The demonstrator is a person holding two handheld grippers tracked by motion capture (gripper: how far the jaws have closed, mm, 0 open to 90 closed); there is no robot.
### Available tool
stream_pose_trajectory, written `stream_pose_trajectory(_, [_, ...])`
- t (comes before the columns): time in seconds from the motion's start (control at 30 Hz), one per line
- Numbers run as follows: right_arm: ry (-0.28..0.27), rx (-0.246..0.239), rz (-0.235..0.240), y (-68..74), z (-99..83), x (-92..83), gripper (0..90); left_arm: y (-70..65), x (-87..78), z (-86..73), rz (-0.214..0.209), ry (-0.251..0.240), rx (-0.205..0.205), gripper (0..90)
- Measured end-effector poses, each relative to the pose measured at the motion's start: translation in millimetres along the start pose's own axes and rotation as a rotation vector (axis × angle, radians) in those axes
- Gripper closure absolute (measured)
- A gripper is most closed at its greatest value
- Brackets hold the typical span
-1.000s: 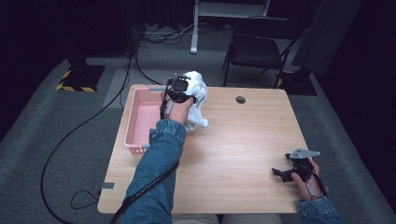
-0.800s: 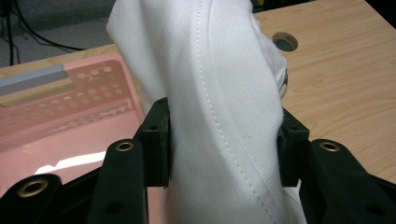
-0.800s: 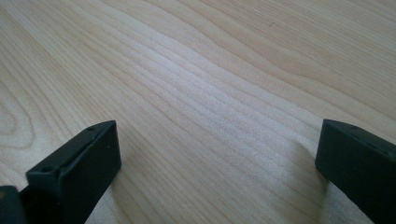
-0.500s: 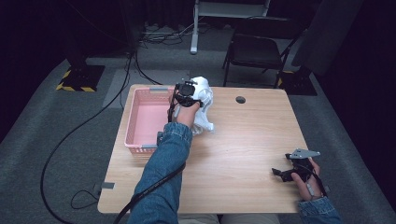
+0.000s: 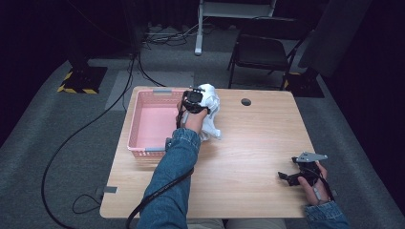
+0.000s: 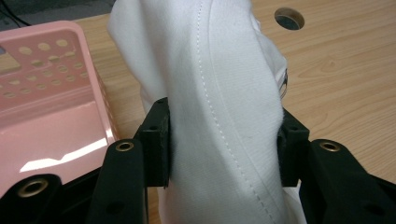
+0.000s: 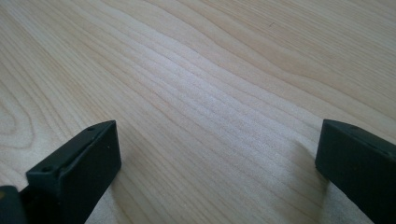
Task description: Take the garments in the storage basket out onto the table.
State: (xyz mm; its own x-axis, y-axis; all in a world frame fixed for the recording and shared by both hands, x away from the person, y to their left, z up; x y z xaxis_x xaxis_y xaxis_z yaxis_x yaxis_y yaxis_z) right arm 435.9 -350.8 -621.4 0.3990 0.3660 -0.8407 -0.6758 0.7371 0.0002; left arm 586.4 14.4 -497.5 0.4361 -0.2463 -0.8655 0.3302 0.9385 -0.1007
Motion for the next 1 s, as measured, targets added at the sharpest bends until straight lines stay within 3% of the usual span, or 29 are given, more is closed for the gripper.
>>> stream_pose_trajectory(0.8, [0.001, -0.002, -0.001, -0.2, -0.1, 0.0, 0.0, -12.5, 48.7, -15.7, -0.031, 0.064, -0.028, 51.0])
stream_pose_trajectory(1.0, [0.0, -0.003, -0.001, -0.2, -0.1, 0.0, 0.0, -15.5, 56.8, -19.7, -0.024, 0.081, -0.018, 50.7])
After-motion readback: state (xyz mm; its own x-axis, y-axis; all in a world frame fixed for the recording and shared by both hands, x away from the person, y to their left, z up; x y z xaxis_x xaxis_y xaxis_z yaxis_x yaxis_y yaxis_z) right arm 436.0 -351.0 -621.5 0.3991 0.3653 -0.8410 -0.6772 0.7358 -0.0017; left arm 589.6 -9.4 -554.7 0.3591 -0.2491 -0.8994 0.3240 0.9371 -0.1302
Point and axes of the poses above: each handheld gripper's, and its own axes: x roughly forward along the jaws, z roughly out of its top, y roughly to its left, the point moved 9 cm from there along x, roughly forward along the jaws, and after that the axes turned 12 degrees about y, right-handed, at the moved point
